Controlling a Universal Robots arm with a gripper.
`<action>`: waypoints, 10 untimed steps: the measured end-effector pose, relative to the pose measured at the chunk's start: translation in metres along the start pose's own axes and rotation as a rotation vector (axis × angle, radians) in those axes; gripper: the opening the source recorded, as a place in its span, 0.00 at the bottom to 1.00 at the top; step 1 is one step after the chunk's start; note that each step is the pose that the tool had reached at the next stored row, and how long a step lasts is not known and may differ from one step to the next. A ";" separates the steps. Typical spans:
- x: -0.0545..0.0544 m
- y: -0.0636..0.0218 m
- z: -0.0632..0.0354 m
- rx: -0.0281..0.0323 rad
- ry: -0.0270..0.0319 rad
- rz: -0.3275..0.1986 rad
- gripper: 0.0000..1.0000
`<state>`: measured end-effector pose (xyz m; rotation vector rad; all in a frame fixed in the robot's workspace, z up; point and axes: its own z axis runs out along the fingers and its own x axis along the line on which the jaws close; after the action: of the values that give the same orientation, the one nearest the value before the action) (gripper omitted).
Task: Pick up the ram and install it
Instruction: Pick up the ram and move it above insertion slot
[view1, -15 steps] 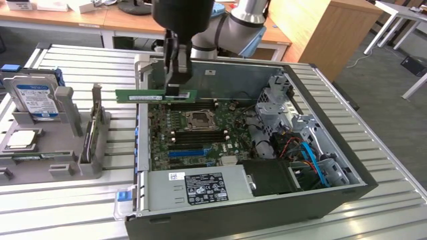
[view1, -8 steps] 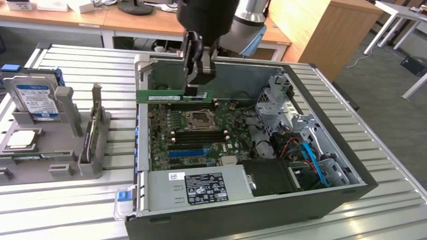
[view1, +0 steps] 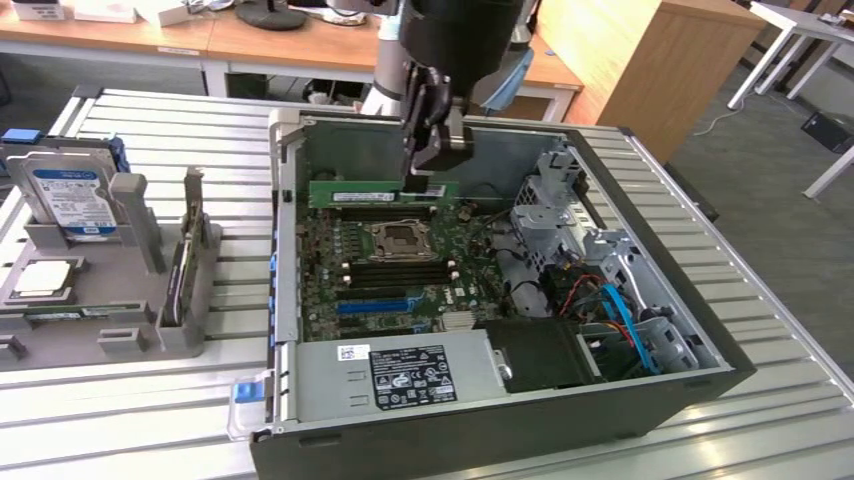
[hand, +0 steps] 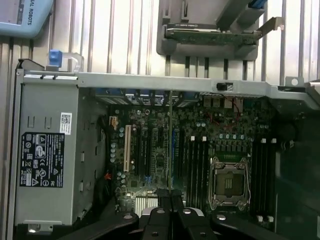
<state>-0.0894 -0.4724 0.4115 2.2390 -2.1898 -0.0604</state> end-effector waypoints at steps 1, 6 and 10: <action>0.000 -0.0037 -0.0002 0.0000 0.0001 0.000 0.12; 0.000 -0.0191 -0.0007 -0.0001 0.0001 -0.002 0.12; 0.001 -0.0323 -0.0011 -0.0001 0.0001 -0.002 0.12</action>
<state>-0.0571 -0.4725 0.4115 2.2410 -2.1876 -0.0604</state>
